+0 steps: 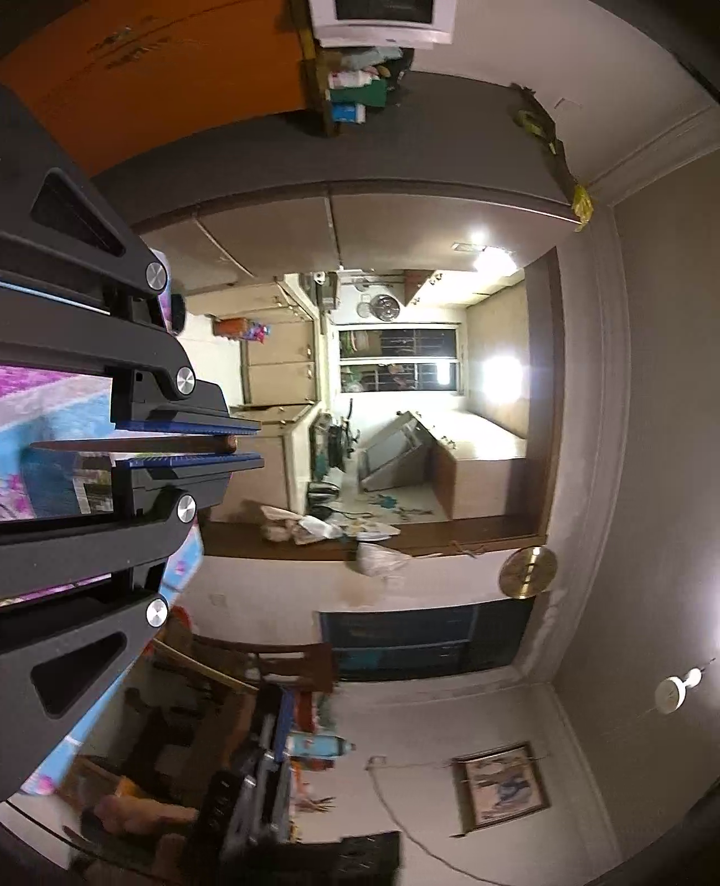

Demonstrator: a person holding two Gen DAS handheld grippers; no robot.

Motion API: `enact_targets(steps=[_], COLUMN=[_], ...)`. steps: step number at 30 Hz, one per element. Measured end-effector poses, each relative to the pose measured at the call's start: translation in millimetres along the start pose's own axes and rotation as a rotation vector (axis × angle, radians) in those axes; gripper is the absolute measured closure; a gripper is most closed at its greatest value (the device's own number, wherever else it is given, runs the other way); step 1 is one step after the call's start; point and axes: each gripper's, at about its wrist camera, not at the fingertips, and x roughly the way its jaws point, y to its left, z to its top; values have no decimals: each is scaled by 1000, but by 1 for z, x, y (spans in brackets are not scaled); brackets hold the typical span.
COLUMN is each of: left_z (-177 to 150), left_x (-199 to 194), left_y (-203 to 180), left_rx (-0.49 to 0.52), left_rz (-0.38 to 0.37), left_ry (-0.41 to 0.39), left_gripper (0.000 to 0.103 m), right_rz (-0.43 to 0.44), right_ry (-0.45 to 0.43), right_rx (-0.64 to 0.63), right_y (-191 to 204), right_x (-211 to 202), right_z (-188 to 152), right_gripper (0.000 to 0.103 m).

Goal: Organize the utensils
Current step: 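Lift both chopsticks and carry them above the blue holder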

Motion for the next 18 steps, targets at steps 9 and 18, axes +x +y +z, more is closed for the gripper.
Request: enact_targets(steps=[9,18], left_z=[40,13], left_x=[63,139], left_y=[-3,2], left_rx=[6,-28], left_rz=[-26,-92], left_ry=[11,122], left_gripper=[95,95], right_rz=[-42,-34], right_ry=[24,88], right_rx=[-21,16], right_y=[-22,-39], right_x=[48,98], right_z=[27,12], right_gripper=[98,98])
